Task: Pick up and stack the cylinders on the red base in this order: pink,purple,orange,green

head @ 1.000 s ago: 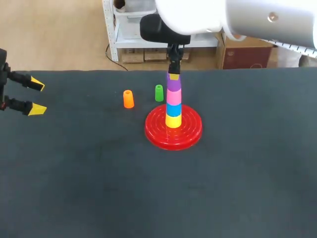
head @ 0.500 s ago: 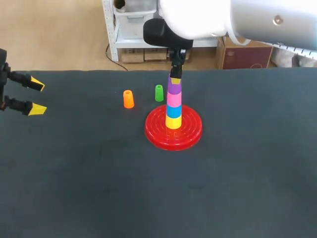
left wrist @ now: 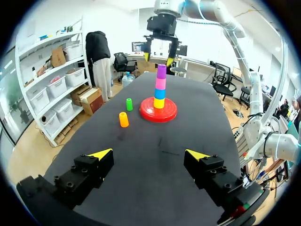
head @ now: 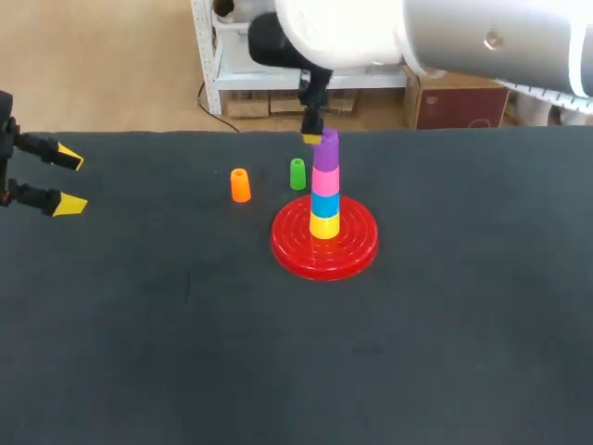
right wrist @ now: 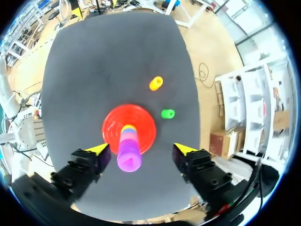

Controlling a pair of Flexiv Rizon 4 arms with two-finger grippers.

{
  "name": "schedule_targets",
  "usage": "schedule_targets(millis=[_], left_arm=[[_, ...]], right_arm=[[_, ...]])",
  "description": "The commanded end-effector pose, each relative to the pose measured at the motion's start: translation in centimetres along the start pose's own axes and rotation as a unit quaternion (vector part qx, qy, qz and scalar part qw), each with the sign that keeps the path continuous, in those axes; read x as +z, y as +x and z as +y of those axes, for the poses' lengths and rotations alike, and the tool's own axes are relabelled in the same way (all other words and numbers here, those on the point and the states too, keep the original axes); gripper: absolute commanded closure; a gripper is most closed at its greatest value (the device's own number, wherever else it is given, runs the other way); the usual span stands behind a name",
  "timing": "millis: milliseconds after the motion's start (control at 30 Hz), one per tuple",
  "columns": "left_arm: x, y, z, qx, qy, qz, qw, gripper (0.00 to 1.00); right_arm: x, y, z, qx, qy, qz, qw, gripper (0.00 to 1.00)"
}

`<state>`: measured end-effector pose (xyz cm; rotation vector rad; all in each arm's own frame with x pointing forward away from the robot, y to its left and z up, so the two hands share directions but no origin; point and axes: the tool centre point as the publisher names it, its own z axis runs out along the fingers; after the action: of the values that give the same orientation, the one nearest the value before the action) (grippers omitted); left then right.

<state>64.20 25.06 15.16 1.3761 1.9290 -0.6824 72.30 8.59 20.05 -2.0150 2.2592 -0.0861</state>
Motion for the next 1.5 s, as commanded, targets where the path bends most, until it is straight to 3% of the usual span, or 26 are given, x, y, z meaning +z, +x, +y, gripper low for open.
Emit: schedule_targets(millis=[33, 267, 567, 1067, 1500], left_arm=[[0.0, 0.1, 0.1, 0.001, 0.000, -0.002, 1.000, 0.00], [0.0, 0.1, 0.1, 0.001, 0.000, -0.002, 1.000, 0.00], [0.0, 0.1, 0.1, 0.001, 0.000, -0.002, 1.000, 0.00], [0.0, 0.1, 0.1, 0.001, 0.000, -0.002, 1.000, 0.00], [0.0, 0.1, 0.1, 0.001, 0.000, -0.002, 1.000, 0.00]], right_arm=[[0.6, -2.6, -2.1, -0.018, -0.016, 0.000, 1.000, 0.00], [5.9, -6.9, -4.6, -0.054, -0.064, -0.023, 0.996, 0.00], [10.9, -10.6, -4.9, -0.086, -0.099, -0.013, 0.991, 0.00], [15.9, -12.1, -3.9, -0.096, -0.115, -0.003, 0.989, 0.00], [17.3, -12.8, -4.6, -0.090, -0.146, 0.000, 0.985, 0.00]])
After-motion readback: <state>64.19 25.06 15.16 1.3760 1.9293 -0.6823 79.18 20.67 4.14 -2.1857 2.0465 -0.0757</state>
